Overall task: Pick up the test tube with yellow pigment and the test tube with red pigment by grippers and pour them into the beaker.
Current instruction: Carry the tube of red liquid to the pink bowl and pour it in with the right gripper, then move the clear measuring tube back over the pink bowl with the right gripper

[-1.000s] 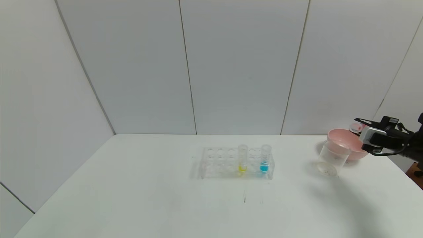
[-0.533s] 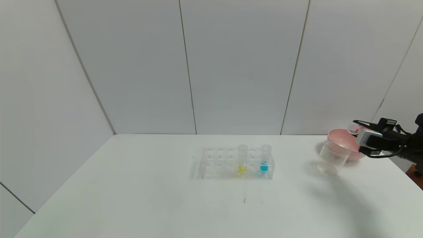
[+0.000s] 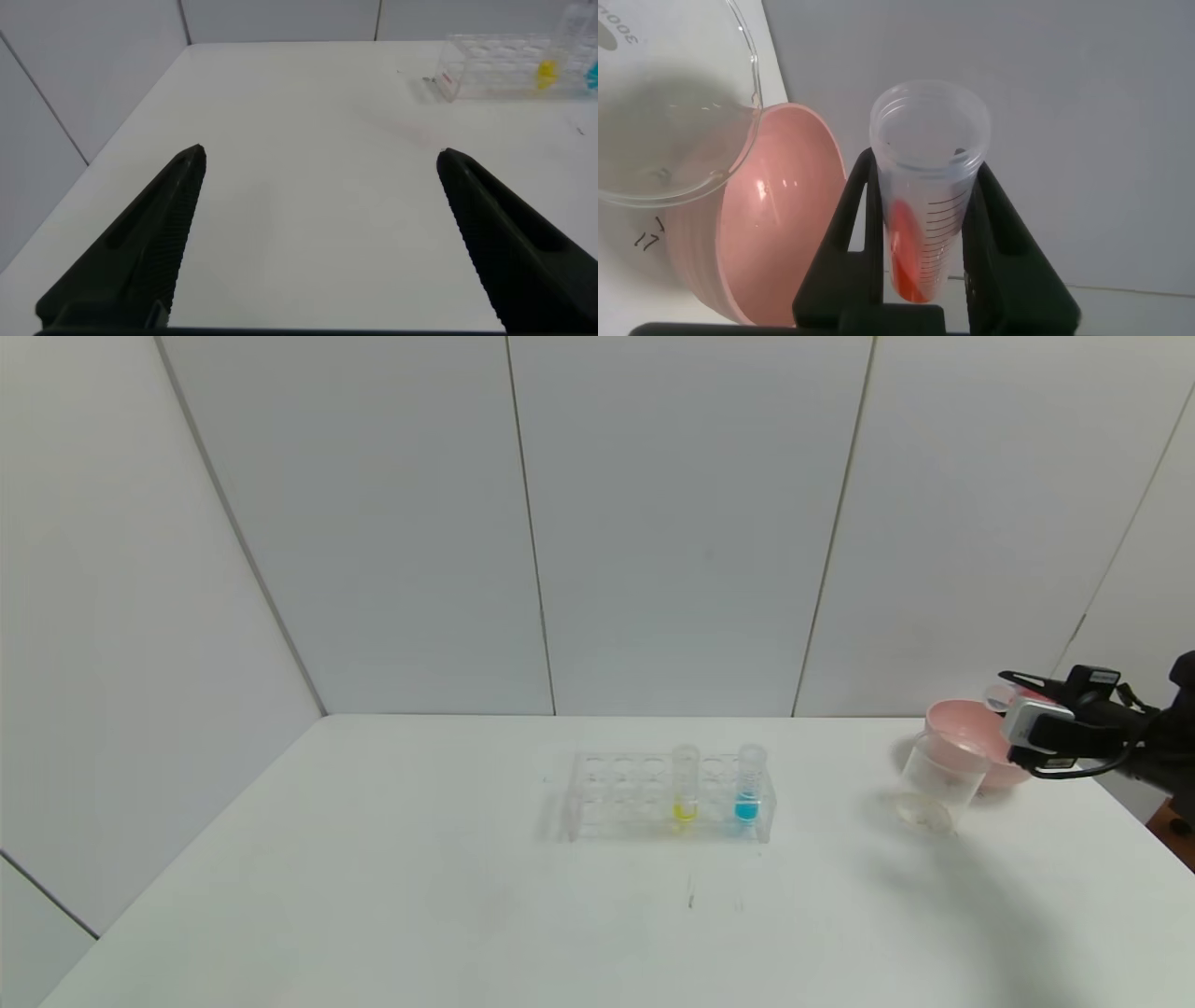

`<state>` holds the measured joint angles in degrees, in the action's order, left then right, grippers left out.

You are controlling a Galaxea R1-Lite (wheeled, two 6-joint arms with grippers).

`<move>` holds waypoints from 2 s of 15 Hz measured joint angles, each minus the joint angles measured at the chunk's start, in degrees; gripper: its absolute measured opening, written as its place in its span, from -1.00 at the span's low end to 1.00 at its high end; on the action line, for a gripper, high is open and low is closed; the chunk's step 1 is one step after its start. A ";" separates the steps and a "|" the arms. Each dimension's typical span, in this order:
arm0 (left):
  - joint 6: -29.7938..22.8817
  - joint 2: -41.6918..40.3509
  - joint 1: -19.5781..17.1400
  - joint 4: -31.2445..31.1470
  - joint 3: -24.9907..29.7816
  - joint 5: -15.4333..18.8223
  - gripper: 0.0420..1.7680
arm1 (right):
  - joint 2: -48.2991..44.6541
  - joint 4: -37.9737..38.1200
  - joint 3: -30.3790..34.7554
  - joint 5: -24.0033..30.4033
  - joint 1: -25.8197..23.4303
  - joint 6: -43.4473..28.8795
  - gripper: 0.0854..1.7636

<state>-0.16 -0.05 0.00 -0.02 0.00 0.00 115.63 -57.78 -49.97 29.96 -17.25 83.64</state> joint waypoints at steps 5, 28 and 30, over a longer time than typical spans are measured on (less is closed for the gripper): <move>0.00 0.00 0.00 0.02 0.00 0.00 1.00 | 0.35 -0.27 0.00 -5.45 1.90 5.49 -0.46; 0.00 0.00 0.00 0.02 0.00 0.00 1.00 | -0.44 -4.29 1.11 -13.17 3.11 13.07 -0.46; 0.00 0.00 0.00 0.02 0.00 0.00 1.00 | -0.44 -1.17 -2.21 -13.03 3.11 3.62 -0.46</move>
<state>-0.16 -0.05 0.00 0.00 0.00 0.00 115.19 -58.95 -52.18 16.93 -14.14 87.26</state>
